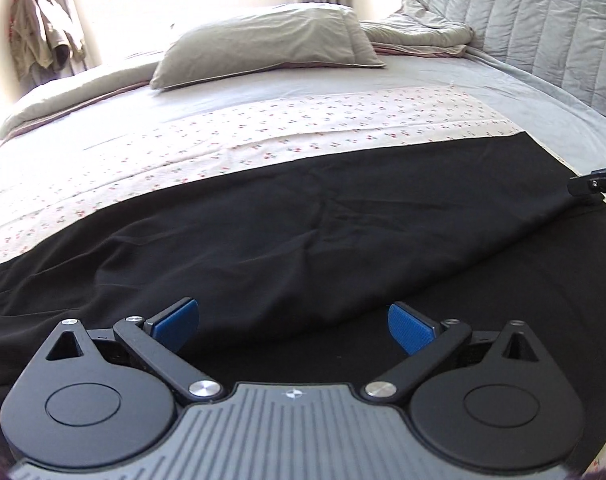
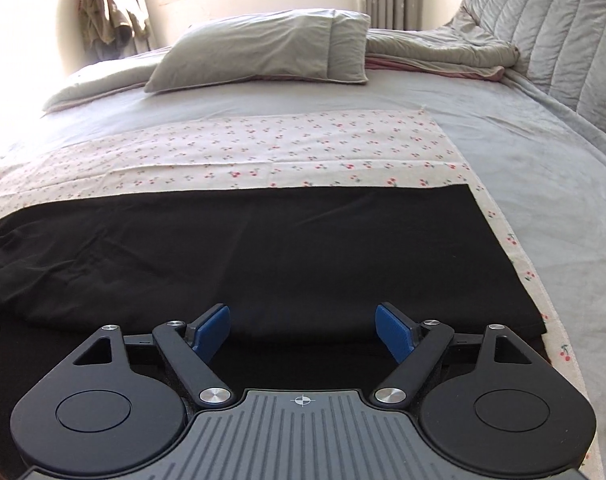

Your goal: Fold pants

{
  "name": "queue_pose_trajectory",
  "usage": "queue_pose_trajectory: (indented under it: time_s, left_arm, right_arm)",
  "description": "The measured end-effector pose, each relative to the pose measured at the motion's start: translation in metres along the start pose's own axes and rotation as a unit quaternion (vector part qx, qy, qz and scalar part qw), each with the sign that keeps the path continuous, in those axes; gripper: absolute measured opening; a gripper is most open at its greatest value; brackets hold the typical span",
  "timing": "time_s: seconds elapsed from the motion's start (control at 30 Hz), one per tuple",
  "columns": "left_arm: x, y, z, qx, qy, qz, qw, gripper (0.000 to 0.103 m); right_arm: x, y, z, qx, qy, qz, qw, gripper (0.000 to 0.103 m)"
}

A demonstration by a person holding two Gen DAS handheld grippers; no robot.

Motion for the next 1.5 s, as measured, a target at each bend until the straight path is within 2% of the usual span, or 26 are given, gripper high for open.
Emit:
queue_pose_trajectory:
  time_s: [0.1, 0.3, 0.43, 0.57, 0.83, 1.0, 1.2, 1.33, 1.5]
  left_arm:
    - [0.027, -0.002, 0.003, 0.000, -0.033, 0.008, 0.9994, 0.103]
    - [0.063, 0.006, 0.004, 0.006, -0.075, 0.023, 0.9969, 0.103]
    - [0.088, 0.013, -0.002, 0.010, -0.121, 0.048, 0.9915, 0.103]
    - [0.110, 0.019, 0.001, 0.008, -0.146, 0.084, 0.9857, 0.103]
    - [0.141, 0.026, -0.003, 0.012, -0.170, 0.152, 0.9735, 0.103]
    - [0.150, 0.031, -0.005, 0.012, -0.176, 0.164, 0.9706, 0.103]
    - [0.172, 0.031, -0.007, -0.003, -0.182, 0.192, 0.9645, 0.103]
    - [0.177, 0.032, -0.013, 0.002, -0.191, 0.190, 0.9629, 0.103]
    - [0.181, 0.033, -0.021, 0.011, -0.196, 0.190, 0.9620, 0.103]
  right_arm:
    - [0.037, -0.005, -0.005, -0.002, -0.018, 0.011, 1.000, 0.085]
    - [0.108, -0.008, -0.021, 0.003, -0.061, 0.047, 0.997, 0.089]
    - [0.154, -0.006, -0.039, 0.002, -0.083, 0.086, 0.993, 0.089]
    - [0.192, -0.001, -0.059, 0.003, -0.104, 0.121, 0.987, 0.089]
    - [0.248, 0.000, -0.096, 0.008, -0.150, 0.151, 0.977, 0.089]
    - [0.269, -0.009, -0.118, 0.003, -0.175, 0.167, 0.970, 0.090]
    - [0.296, -0.015, -0.138, -0.021, -0.219, 0.228, 0.949, 0.090]
    - [0.316, -0.024, -0.155, -0.025, -0.249, 0.250, 0.935, 0.090]
    - [0.336, -0.042, -0.179, -0.023, -0.269, 0.240, 0.933, 0.090]
Point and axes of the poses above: each gripper's, at about its wrist camera, not at the fingertips, and z roughly against the way its jaws point, x to its left, y to its underside, the point moved 4 cm from there along -z, roughly the way its jaws point, and after that the axes turned 11 degrees about -x, right-handed, at the moved point
